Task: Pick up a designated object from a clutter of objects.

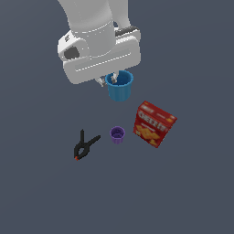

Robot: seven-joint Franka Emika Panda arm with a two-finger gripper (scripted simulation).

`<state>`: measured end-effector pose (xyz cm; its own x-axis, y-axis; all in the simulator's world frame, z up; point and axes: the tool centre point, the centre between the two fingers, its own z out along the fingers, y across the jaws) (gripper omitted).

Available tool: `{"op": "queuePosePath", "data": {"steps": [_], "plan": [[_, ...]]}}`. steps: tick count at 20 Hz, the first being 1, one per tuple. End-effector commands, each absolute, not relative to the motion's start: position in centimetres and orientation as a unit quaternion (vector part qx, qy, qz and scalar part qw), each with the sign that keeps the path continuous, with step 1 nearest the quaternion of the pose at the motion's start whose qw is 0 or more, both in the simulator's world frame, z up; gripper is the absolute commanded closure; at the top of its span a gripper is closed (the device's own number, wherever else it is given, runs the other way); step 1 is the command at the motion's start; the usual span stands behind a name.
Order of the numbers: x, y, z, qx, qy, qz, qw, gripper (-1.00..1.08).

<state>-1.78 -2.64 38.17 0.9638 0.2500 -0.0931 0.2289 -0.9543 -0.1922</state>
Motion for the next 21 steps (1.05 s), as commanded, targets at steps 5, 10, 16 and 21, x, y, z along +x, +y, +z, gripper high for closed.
{"op": "queuePosePath", "data": {"steps": [5,10,16,21], "plan": [[-0.1,-0.4,42.8,-0.987,-0.121,0.057,0.091,1.08],[0.8,0.6,44.9,-0.987,-0.121,0.057,0.091,1.08],[1.4,1.2,46.3,-0.987,-0.121,0.057,0.092,1.08],[1.6,1.4,46.6,-0.987,-0.121,0.057,0.092,1.08]]}}
